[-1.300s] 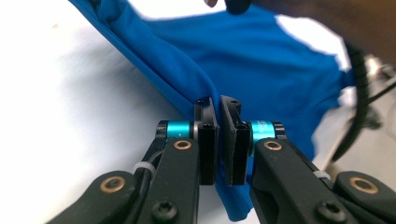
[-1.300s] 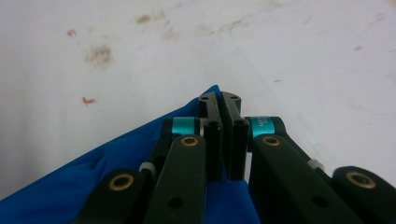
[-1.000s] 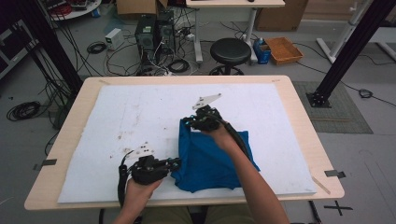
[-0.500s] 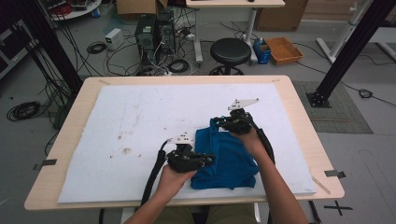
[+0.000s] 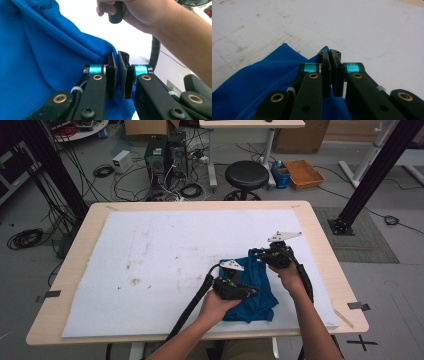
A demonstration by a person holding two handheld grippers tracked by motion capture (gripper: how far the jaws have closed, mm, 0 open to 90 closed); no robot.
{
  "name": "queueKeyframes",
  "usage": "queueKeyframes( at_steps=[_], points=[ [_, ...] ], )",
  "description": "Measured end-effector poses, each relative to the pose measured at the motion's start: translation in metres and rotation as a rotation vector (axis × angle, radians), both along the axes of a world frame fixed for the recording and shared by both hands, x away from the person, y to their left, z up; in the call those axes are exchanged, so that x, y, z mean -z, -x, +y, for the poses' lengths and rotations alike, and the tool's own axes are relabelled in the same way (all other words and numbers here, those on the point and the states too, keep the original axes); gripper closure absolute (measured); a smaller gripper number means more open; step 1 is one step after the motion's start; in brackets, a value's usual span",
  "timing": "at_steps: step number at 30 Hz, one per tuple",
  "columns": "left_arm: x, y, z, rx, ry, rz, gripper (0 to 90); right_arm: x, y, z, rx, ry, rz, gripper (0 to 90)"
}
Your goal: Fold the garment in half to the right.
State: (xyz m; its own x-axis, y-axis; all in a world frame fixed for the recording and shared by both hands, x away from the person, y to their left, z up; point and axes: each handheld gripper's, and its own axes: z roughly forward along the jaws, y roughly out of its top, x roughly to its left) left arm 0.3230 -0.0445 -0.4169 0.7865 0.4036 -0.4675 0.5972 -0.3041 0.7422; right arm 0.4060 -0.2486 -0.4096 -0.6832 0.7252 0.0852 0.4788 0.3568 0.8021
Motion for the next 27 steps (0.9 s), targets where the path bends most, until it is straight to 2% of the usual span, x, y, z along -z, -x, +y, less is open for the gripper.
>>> queueKeyframes(
  at_steps=[4, 5, 6, 7, 8, 9, 11, 12, 14, 15, 17, 18, 19, 20, 22, 24, 26, 27],
  points=[
    [0.004, -0.003, -0.013, 0.005, -0.013, -0.01, 84.8, 0.003, 0.002, -0.013, 0.038, 0.005, 0.008, 88.2],
    [0.003, -0.004, -0.01, -0.005, -0.007, -0.027, 78.0, 0.006, 0.004, -0.017, 0.056, 0.02, 0.014, 82.3],
    [0.003, -0.004, -0.01, -0.005, -0.007, -0.027, 69.4, 0.006, 0.004, -0.017, 0.056, 0.02, 0.014, 82.3],
    [-0.002, -0.005, 0.0, -0.043, 0.001, -0.058, 63.2, 0.007, 0.005, -0.022, 0.098, 0.022, 0.03, 66.1],
    [-0.002, -0.005, 0.0, -0.043, 0.001, -0.058, 57.0, 0.007, 0.005, -0.022, 0.098, 0.022, 0.03, 66.1],
    [-0.006, -0.006, 0.008, -0.073, -0.003, -0.087, 57.0, 0.006, 0.007, -0.025, 0.118, 0.015, 0.037, 60.1],
    [-0.013, -0.007, 0.027, -0.131, -0.012, -0.145, 44.5, 0.003, 0.015, -0.035, 0.17, 0.026, 0.013, 54.3],
    [-0.015, -0.008, 0.039, -0.163, -0.015, -0.168, 44.5, 0.003, 0.015, -0.035, 0.17, 0.026, 0.013, 54.3],
    [-0.019, -0.01, 0.064, -0.216, -0.018, -0.214, 40.0, -0.001, 0.023, -0.042, 0.191, 0.029, -0.01, 51.5],
    [-0.019, -0.011, 0.077, -0.24, -0.02, -0.235, 36.3, -0.005, 0.033, -0.048, 0.211, 0.023, -0.038, 50.4],
    [-0.019, -0.01, 0.102, -0.291, -0.036, -0.275, 34.9, -0.008, 0.039, -0.05, 0.217, 0.026, -0.048, 50.4],
    [-0.018, -0.01, 0.114, -0.311, -0.049, -0.302, 34.9, -0.009, 0.044, -0.052, 0.214, 0.024, -0.062, 50.8],
    [-0.016, -0.008, 0.125, -0.333, -0.059, -0.319, 34.4, -0.012, 0.056, -0.053, 0.184, -0.006, -0.04, 55.5],
    [-0.014, -0.007, 0.136, -0.354, -0.07, -0.327, 34.4, -0.012, 0.056, -0.053, 0.184, -0.006, -0.04, 55.5],
    [-0.009, -0.005, 0.158, -0.391, -0.084, -0.323, 34.3, -0.013, 0.071, -0.046, 0.096, -0.021, 0.011, 59.6],
    [-0.003, -0.003, 0.175, -0.429, -0.094, -0.311, 34.3, -0.01, 0.09, -0.031, 0.002, 0.013, 0.031, 64.8],
    [0.003, -0.001, 0.189, -0.451, -0.106, -0.299, 34.3, -0.003, 0.105, -0.017, -0.042, 0.095, 0.062, 70.7],
    [0.008, 0.002, 0.198, -0.468, -0.112, -0.289, 34.3, 0.008, 0.114, -0.01, -0.014, 0.241, 0.064, 80.6]
  ],
)
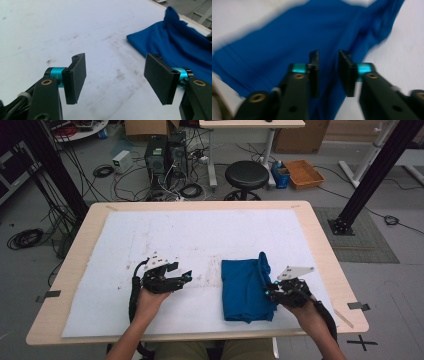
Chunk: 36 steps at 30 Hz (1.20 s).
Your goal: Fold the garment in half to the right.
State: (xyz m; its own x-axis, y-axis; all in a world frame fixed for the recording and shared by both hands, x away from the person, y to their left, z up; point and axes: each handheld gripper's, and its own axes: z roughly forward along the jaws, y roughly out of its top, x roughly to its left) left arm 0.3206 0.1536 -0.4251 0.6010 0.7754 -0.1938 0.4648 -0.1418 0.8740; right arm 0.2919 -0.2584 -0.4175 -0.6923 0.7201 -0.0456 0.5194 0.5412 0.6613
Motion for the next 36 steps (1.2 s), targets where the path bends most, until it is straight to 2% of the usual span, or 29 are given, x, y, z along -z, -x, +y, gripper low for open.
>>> queueKeyframes(
  at_steps=[1, 2, 3, 4, 5, 6, 7, 9, 10, 11, 12, 13, 16, 17, 18, 19, 20, 21, 22, 23, 25, 26, 27, 28, 30, 33, 34, 35, 36],
  points=[
    [0.0, 0.0, 0.0, 0.0, 0.0, 0.0, 34.3, 0.0, 0.0, 0.0, 0.0, 0.0, 0.0, 80.6],
    [0.002, 0.002, 0.003, -0.008, 0.006, 0.002, 34.3, 0.006, 0.002, 0.0, 0.006, 0.038, 0.01, 86.8],
    [0.003, 0.003, 0.006, -0.013, 0.01, 0.004, 34.3, 0.011, 0.004, -0.002, 0.005, 0.05, 0.027, 88.8],
    [0.004, 0.004, 0.009, -0.014, 0.011, 0.002, 34.3, 0.015, 0.01, -0.009, 0.013, 0.027, 0.035, 89.2],
    [0.005, 0.005, 0.01, -0.02, 0.012, 0.001, 34.3, 0.015, 0.01, -0.009, 0.013, 0.027, 0.035, 89.2],
    [0.005, 0.006, 0.012, -0.021, 0.012, -0.001, 34.3, 0.013, 0.015, -0.016, 0.021, 0.025, 0.061, 89.4],
    [0.005, 0.006, 0.014, -0.023, 0.011, -0.001, 34.3, 0.013, 0.015, -0.016, 0.021, 0.025, 0.061, 89.4],
    [0.006, 0.006, 0.016, -0.03, 0.017, -0.001, 34.3, 0.012, 0.021, -0.021, 0.025, 0.02, 0.091, 89.2],
    [0.006, 0.006, 0.016, -0.031, 0.015, -0.001, 34.3, 0.011, 0.022, -0.025, 0.033, 0.01, 0.124, 87.3],
    [0.006, 0.006, 0.017, -0.031, 0.015, -0.001, 34.3, 0.008, 0.023, -0.028, 0.055, 0.015, 0.137, 76.6],
    [0.006, 0.006, 0.017, -0.029, 0.013, -0.001, 34.4, 0.005, 0.023, -0.032, 0.089, 0.02, 0.124, 66.2],
    [0.006, 0.006, 0.017, -0.026, 0.008, -0.003, 34.3, 0.0, 0.023, -0.035, 0.122, 0.007, 0.101, 62.6],
    [0.006, 0.007, 0.017, -0.021, 0.004, -0.002, 34.3, -0.016, 0.022, -0.036, 0.12, -0.074, -0.011, 62.8],
    [0.006, 0.007, 0.016, -0.023, 0.005, 0.0, 34.3, -0.02, 0.02, -0.031, 0.103, -0.097, -0.04, 64.0],
    [0.007, 0.007, 0.017, -0.021, 0.007, 0.0, 34.3, -0.023, 0.013, -0.012, 0.024, -0.144, -0.054, 67.9],
    [0.007, 0.006, 0.017, -0.021, 0.007, 0.001, 34.3, -0.023, 0.013, -0.012, 0.024, -0.144, -0.054, 67.9],
    [0.007, 0.007, 0.018, -0.025, 0.012, 0.003, 34.3, -0.02, 0.002, 0.014, -0.044, -0.143, -0.035, 70.5],
    [0.008, 0.007, 0.018, -0.026, 0.016, 0.005, 34.3, -0.02, 0.002, 0.014, -0.044, -0.143, -0.035, 70.5],
    [0.008, 0.007, 0.019, -0.026, 0.018, 0.005, 34.4, -0.012, -0.013, 0.042, -0.091, -0.105, -0.021, 73.6],
    [0.009, 0.008, 0.019, -0.025, 0.022, 0.009, 34.4, -0.012, -0.013, 0.042, -0.091, -0.105, -0.021, 73.6],
    [0.009, 0.008, 0.021, -0.025, 0.02, 0.008, 34.3, -0.005, -0.028, 0.065, -0.093, -0.05, -0.011, 77.5],
    [0.009, 0.008, 0.021, -0.024, 0.023, 0.009, 34.4, 0.002, -0.043, 0.082, -0.097, -0.014, 0.0, 80.1],
    [0.009, 0.007, 0.022, -0.027, 0.022, 0.008, 34.4, 0.002, -0.043, 0.082, -0.097, -0.014, 0.0, 80.1],
    [0.009, 0.007, 0.022, -0.029, 0.024, 0.009, 34.3, 0.009, -0.053, 0.094, -0.101, -0.002, 0.037, 80.8],
    [0.009, 0.007, 0.023, -0.029, 0.024, 0.012, 34.4, 0.011, -0.057, 0.099, -0.111, -0.005, 0.057, 80.9],
    [0.009, 0.007, 0.023, -0.031, 0.02, 0.015, 34.4, 0.016, -0.056, 0.117, -0.174, -0.03, 0.084, 81.8],
    [0.009, 0.007, 0.023, -0.03, 0.022, 0.014, 34.4, 0.016, -0.055, 0.121, -0.224, -0.066, 0.118, 80.2],
    [0.009, 0.007, 0.023, -0.031, 0.023, 0.015, 34.3, 0.015, -0.054, 0.123, -0.263, -0.11, 0.147, 72.0],
    [0.009, 0.007, 0.023, -0.033, 0.023, 0.013, 34.4, 0.014, -0.052, 0.123, -0.264, -0.12, 0.148, 71.5]
  ],
)
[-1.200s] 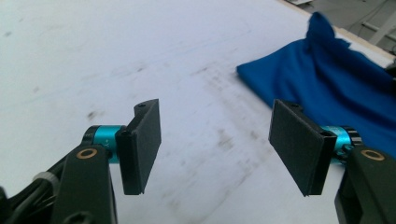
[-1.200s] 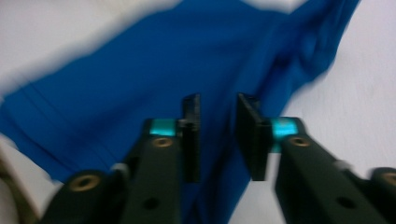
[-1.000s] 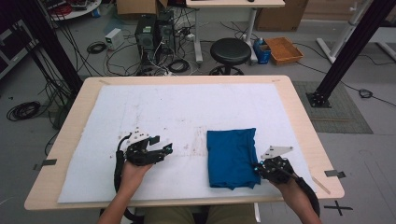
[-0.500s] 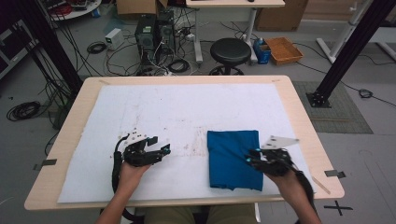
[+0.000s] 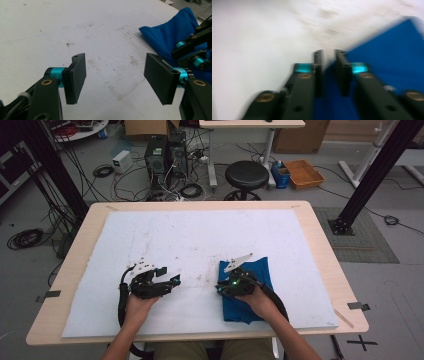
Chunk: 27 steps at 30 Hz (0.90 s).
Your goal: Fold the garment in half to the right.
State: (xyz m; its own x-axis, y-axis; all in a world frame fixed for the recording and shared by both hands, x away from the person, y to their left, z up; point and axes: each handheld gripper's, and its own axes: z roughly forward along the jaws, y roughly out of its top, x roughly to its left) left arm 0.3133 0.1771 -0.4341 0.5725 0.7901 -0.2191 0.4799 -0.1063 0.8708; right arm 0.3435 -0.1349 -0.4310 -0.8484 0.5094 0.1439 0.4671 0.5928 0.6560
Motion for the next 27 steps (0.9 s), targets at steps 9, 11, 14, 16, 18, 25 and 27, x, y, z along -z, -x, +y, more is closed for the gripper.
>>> queueKeyframes(
  at_steps=[9, 11, 14, 16, 18, 25, 27],
  points=[
    [0.0, -0.001, -0.002, 0.005, -0.004, 0.002, 34.4, -0.017, 0.031, -0.048, 0.165, 0.066, -0.189, 72.0],
    [0.0, -0.001, -0.004, 0.006, -0.002, 0.004, 34.4, -0.015, 0.024, -0.067, 0.258, 0.085, -0.201, 71.9],
    [-0.001, 0.0, -0.007, 0.015, -0.006, -0.002, 34.4, -0.004, 0.006, -0.095, 0.358, 0.125, -0.144, 73.8],
    [-0.001, 0.0, -0.007, 0.016, -0.008, 0.001, 34.4, 0.003, -0.002, -0.112, 0.395, 0.067, -0.09, 74.7],
    [0.0, 0.0, -0.007, 0.011, -0.005, 0.003, 34.4, -0.007, -0.003, -0.127, 0.432, -0.013, -0.095, 67.3],
    [0.0, -0.002, -0.006, 0.009, 0.002, 0.005, 34.4, -0.011, -0.037, -0.133, 0.555, -0.062, -0.09, 49.3],
    [0.0, -0.002, -0.006, 0.01, 0.003, 0.005, 34.4, -0.001, -0.049, -0.128, 0.542, 0.007, -0.042, 65.7]
  ],
)
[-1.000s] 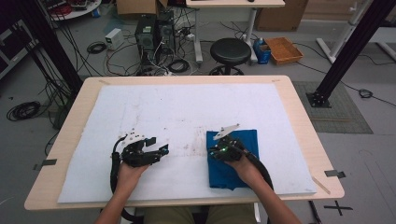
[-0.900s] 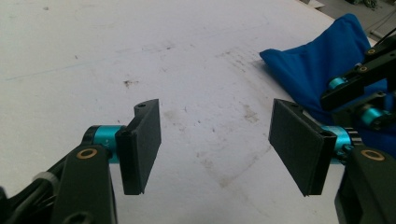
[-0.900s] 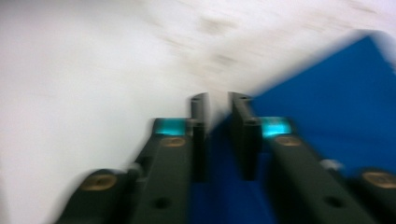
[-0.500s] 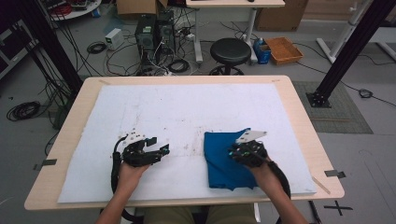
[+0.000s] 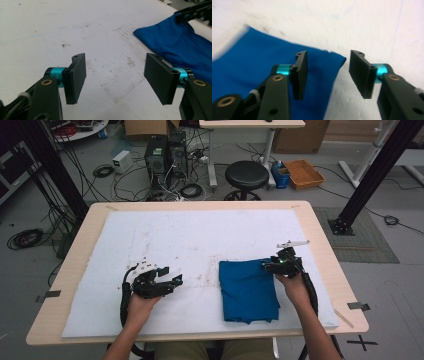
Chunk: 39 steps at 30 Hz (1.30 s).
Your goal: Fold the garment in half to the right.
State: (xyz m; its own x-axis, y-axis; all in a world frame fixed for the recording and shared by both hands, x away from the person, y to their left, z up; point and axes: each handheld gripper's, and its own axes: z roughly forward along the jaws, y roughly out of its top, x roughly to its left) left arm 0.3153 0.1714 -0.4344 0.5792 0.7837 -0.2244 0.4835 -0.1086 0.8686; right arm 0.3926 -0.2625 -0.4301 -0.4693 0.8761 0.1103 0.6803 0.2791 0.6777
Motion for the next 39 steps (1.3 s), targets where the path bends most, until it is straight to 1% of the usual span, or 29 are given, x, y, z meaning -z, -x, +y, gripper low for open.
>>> queueKeyframes(
  at_steps=[1, 2, 3, 4, 5, 7, 8, 10, 12, 13, 14, 16, 18, 19, 21, 23, 24, 27, 28, 30, 31, 32, 33, 34, 35, 36, 37, 38, 39],
  points=[
    [0.0, 0.0, 0.0, -0.003, 0.002, 0.001, 34.4, 0.004, -0.004, 0.002, -0.02, 0.023, 0.008, 75.8],
    [0.0, -0.001, 0.0, -0.003, -0.001, 0.004, 34.4, 0.005, -0.005, 0.005, -0.022, 0.062, -0.026, 84.4],
    [0.001, -0.001, 0.0, -0.003, -0.001, 0.005, 34.4, 0.005, -0.006, 0.007, -0.013, 0.102, -0.06, 84.5],
    [0.001, -0.001, 0.0, -0.003, 0.0, 0.004, 34.4, 0.005, -0.007, 0.008, 0.0, 0.129, -0.075, 84.4],
    [0.001, 0.0, 0.0, -0.001, -0.001, 0.0, 34.4, 0.006, -0.008, 0.008, 0.003, 0.137, -0.083, 80.6],
    [0.0, 0.0, 0.0, 0.0, -0.001, 0.001, 34.4, 0.005, -0.007, 0.006, 0.042, 0.116, -0.093, 54.2],
    [0.0, 0.0, 0.001, -0.002, -0.001, -0.001, 34.4, 0.003, -0.003, 0.004, 0.062, 0.087, -0.096, 48.5],
    [0.0, 0.0, 0.002, -0.008, 0.002, 0.004, 34.4, -0.006, 0.009, 0.002, 0.052, 0.043, -0.132, 43.9],
    [0.0, 0.0, 0.003, -0.011, 0.001, 0.004, 34.4, -0.017, 0.029, 0.008, -0.017, -0.007, -0.178, 44.6],
    [0.0, 0.0, 0.003, -0.011, -0.001, 0.002, 34.4, -0.021, 0.04, 0.015, -0.077, -0.03, -0.181, 49.4],
    [0.0, 0.0, 0.002, -0.008, -0.003, 0.005, 34.4, -0.022, 0.052, 0.024, -0.165, -0.048, -0.165, 55.8],
    [0.001, 0.0, 0.002, -0.008, -0.005, 0.002, 34.4, -0.02, 0.076, 0.048, -0.329, -0.05, -0.114, 65.2],
    [0.001, 0.0, 0.001, -0.005, -0.005, 0.004, 34.4, -0.013, 0.095, 0.071, -0.459, -0.047, -0.056, 70.1],
    [0.001, 0.0, 0.001, -0.004, -0.005, 0.004, 34.4, -0.01, 0.102, 0.08, -0.51, -0.041, -0.037, 72.7],
    [0.0, 0.001, 0.001, -0.002, -0.005, 0.002, 34.4, -0.002, 0.111, 0.092, -0.569, -0.028, 0.007, 78.0],
    [0.0, 0.0, 0.001, -0.003, -0.004, 0.003, 34.4, 0.006, 0.117, 0.099, -0.616, -0.012, 0.046, 79.9],
    [0.001, 0.0, 0.001, -0.007, -0.002, 0.004, 34.4, 0.007, 0.121, 0.099, -0.615, -0.011, 0.028, 79.8],
    [0.001, -0.001, 0.001, -0.008, -0.002, 0.004, 34.4, 0.006, 0.122, 0.093, -0.65, -0.059, 0.069, 77.1],
    [0.001, -0.001, 0.002, -0.007, -0.004, 0.004, 34.4, 0.006, 0.122, 0.09, -0.649, -0.071, 0.062, 70.5],
    [0.0, -0.001, 0.002, -0.011, 0.001, 0.002, 34.4, 0.0, 0.118, 0.077, -0.578, -0.108, 0.027, 56.3],
    [0.0, -0.001, 0.003, -0.009, 0.001, 0.002, 34.4, -0.009, 0.111, 0.052, -0.454, -0.163, -0.04, 54.7],
    [0.0, -0.001, 0.004, -0.009, 0.0, 0.0, 34.4, -0.009, 0.111, 0.052, -0.454, -0.163, -0.04, 54.7],
    [-0.001, -0.001, 0.004, -0.014, 0.006, 0.001, 34.4, -0.016, 0.105, 0.023, -0.317, -0.16, -0.097, 61.7],
    [-0.001, -0.001, 0.004, -0.014, 0.006, 0.001, 34.4, -0.016, 0.105, 0.023, -0.317, -0.16, -0.097, 61.7],
    [-0.001, -0.001, 0.005, -0.014, 0.004, -0.001, 34.4, -0.017, 0.104, 0.01, -0.277, -0.109, -0.109, 68.8],
    [-0.001, -0.002, 0.005, -0.014, 0.004, 0.0, 34.4, -0.015, 0.103, -0.001, -0.256, -0.075, -0.098, 72.4],
    [0.0, -0.002, 0.005, -0.015, 0.006, -0.003, 34.4, -0.007, 0.107, -0.015, -0.245, -0.036, -0.054, 75.9],
    [0.0, -0.003, 0.005, -0.016, 0.007, -0.004, 34.4, -0.007, 0.107, -0.015, -0.245, -0.036, -0.054, 75.9],
    [0.0, -0.003, 0.006, -0.015, 0.008, -0.007, 34.4, 0.004, 0.113, -0.022, -0.266, -0.001, -0.001, 76.6]
  ],
)
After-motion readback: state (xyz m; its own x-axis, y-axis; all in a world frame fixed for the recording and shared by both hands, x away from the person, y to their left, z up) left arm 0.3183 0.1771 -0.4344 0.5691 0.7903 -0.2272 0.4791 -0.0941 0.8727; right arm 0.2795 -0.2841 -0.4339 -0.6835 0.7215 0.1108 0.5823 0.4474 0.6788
